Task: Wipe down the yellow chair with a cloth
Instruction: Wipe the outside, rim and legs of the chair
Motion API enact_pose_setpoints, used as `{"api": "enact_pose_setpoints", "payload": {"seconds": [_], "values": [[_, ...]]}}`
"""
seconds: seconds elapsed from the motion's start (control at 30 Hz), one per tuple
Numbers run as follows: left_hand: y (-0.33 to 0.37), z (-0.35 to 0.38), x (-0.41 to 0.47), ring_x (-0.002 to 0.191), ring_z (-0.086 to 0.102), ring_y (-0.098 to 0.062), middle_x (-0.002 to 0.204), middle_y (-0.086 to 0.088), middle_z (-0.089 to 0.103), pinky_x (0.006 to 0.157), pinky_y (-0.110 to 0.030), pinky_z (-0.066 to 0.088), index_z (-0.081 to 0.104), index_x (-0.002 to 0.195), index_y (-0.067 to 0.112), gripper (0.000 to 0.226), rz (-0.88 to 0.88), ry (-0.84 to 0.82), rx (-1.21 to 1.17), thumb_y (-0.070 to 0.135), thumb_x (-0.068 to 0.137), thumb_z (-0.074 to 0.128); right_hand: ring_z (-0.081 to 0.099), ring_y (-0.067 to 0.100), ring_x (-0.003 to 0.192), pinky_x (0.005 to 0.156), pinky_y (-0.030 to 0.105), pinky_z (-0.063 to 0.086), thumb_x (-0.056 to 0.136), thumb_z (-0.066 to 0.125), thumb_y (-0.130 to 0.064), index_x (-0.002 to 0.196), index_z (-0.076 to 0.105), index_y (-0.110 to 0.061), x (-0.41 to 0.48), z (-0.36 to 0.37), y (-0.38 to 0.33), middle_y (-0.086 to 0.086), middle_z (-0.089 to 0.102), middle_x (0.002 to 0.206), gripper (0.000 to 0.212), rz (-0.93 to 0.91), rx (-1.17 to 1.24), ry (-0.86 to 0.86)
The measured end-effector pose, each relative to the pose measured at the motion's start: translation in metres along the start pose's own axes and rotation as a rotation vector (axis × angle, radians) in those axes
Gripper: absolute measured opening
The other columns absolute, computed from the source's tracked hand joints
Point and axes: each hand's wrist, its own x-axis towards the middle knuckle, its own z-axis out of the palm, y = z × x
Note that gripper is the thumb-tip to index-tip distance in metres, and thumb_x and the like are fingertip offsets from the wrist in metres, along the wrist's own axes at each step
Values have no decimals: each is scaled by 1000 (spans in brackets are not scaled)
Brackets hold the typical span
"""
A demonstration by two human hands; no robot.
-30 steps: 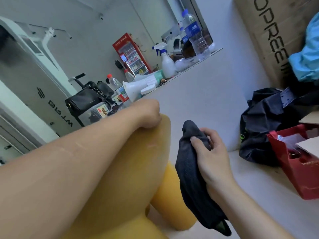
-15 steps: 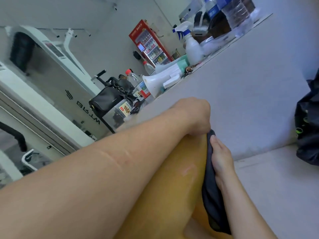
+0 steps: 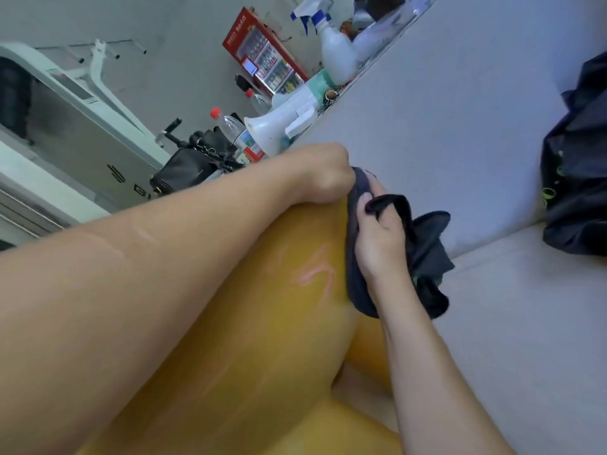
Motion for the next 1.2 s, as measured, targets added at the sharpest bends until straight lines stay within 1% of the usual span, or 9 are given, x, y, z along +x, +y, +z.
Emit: {"api": "enact_pose_setpoints", "payload": {"seconds": [0.2,0.33,0.43,0.67,0.77,0.9,0.97,1.07,1.2], "values": [[-14,1,-13,121,49,-25,136,-8,53,102,-35,41,54,129,9,40,-98,23,-198,16,91,41,59,20,110,93,38,50,102,41,-21,113,59,-25,-26,-14,48,7,63,123,21,382,109,100],[-9,-1,-15,83,48,-18,87,-2,54,54,-16,37,52,79,7,17,-83,144,-329,6,92,41,59,13,114,101,28,44,95,47,-15,112,69,-21,1,17,-41,2,66,119,28,-122,33,9],[-8,0,-21,75,49,-22,76,-6,53,45,-12,33,53,68,13,27,-63,183,-339,9,94,43,54,8,122,105,26,40,95,45,-26,121,65,-21,-8,16,-40,-2,64,126,33,-166,32,-31],[-18,-1,-29,102,59,-27,107,-15,63,71,-27,50,63,113,7,33,-68,109,-319,13,85,46,61,28,105,86,34,50,102,38,-20,116,63,-11,-48,-13,66,17,63,121,31,589,202,186],[-14,-1,-33,107,54,-27,113,-21,57,44,-22,29,57,116,-5,33,-49,157,-300,11,91,43,59,23,118,97,37,49,94,43,-25,125,63,-16,-34,-1,24,7,65,124,38,266,128,168],[-9,-4,-33,115,51,-31,130,-21,52,65,-26,38,54,121,-4,33,-21,228,-241,6,98,33,56,5,117,102,22,41,95,46,-16,125,58,-25,-29,23,-52,-5,63,123,33,-258,-24,-8],[-12,-7,-38,97,56,-28,125,-19,57,50,-22,37,59,112,2,28,-21,187,-184,11,97,38,58,6,111,96,15,41,95,47,-12,123,45,-28,-32,19,-50,-2,62,120,32,-297,3,35],[-13,-6,-52,73,49,-20,116,-19,61,52,-24,37,58,86,9,14,31,156,-79,14,91,45,53,5,111,93,9,39,99,47,-19,122,52,-24,-28,4,-6,-8,59,120,24,-45,-31,139],[-25,15,-80,101,56,-29,119,-7,60,81,-35,48,52,117,13,28,62,174,128,21,90,50,51,23,126,110,44,39,98,43,-34,136,51,-14,-46,-11,51,3,54,136,43,475,181,123]]}}
